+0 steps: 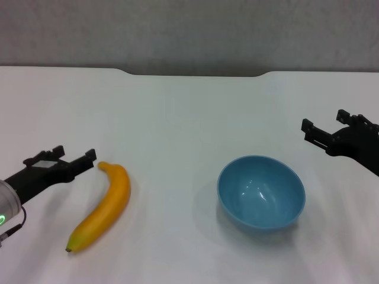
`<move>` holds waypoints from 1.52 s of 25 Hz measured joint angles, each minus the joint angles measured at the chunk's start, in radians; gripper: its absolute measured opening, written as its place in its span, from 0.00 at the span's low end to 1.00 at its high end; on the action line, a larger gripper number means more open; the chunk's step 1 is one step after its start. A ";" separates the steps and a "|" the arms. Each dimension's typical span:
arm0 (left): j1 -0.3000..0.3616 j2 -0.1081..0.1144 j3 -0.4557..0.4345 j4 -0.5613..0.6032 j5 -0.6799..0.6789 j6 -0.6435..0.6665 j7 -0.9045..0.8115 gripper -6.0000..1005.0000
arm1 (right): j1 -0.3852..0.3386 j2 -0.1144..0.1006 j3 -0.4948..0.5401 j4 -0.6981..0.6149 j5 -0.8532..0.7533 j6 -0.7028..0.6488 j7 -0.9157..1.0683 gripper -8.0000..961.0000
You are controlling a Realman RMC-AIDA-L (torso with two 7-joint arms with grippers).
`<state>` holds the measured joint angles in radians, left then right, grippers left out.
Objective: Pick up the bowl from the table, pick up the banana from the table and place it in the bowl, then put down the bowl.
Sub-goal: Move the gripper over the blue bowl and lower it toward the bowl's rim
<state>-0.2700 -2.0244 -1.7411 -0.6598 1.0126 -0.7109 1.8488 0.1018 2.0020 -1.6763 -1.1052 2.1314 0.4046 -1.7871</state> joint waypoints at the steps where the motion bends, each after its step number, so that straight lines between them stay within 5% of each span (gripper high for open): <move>1: -0.001 0.000 -0.003 -0.016 0.057 0.010 -0.045 0.89 | 0.000 0.000 0.000 0.000 0.000 0.000 0.000 0.93; 4: -0.004 -0.001 -0.006 -0.061 0.180 0.037 -0.133 0.89 | 0.008 0.000 0.050 -0.083 -0.372 0.030 0.375 0.93; 9: -0.005 -0.005 -0.003 -0.105 0.279 0.053 -0.211 0.89 | 0.043 0.000 0.127 -0.154 -0.723 0.157 0.760 0.93; 18: -0.007 -0.008 -0.005 -0.108 0.282 0.055 -0.209 0.89 | 0.264 0.000 0.346 -0.118 -1.244 0.567 1.233 0.93; 38: -0.022 -0.010 -0.006 -0.105 0.277 0.071 -0.207 0.89 | 0.494 0.003 0.382 0.233 -1.350 0.635 1.290 0.91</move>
<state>-0.2921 -2.0341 -1.7472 -0.7645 1.2893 -0.6396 1.6414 0.5953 2.0045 -1.2942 -0.8723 0.7815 1.0392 -0.4966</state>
